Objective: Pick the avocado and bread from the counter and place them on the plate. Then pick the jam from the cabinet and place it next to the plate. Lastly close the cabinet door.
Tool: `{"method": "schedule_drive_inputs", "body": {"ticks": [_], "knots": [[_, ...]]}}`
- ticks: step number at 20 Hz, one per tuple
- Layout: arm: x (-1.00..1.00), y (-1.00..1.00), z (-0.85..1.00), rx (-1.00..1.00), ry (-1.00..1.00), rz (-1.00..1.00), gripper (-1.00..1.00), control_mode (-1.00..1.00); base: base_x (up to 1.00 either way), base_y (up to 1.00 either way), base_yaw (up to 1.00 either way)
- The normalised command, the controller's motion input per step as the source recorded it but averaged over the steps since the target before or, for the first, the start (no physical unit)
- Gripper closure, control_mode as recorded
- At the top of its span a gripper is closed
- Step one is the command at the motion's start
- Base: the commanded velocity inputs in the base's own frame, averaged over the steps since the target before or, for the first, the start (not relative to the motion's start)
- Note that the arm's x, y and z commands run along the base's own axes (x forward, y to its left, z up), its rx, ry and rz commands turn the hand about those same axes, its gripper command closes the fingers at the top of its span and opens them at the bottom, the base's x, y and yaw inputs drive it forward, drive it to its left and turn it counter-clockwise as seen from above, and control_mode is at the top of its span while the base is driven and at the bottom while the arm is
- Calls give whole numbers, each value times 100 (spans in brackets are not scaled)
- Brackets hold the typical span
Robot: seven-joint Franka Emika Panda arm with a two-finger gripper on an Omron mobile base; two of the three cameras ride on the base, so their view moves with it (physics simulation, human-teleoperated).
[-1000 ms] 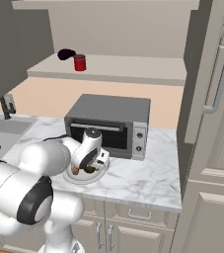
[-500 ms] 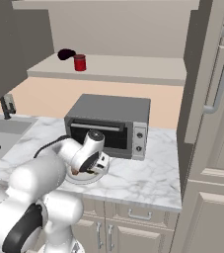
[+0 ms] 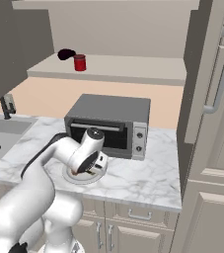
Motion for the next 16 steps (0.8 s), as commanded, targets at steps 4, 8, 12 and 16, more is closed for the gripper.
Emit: {"method": "schedule_drive_inputs", "body": {"ticks": [4, 8, 12, 16], "knots": [[-36, 8, 44, 0, -10, 0, -100, -100, 0, 0, 0], [-23, 6, 42, -3, -20, 0, -100, -100, 0, 0, 0], [-26, 10, 51, -6, -19, 0, -100, -100, 0, 0, 0], [-26, 3, 46, -10, -13, 0, -100, -100, 0, 0, 0]]}}
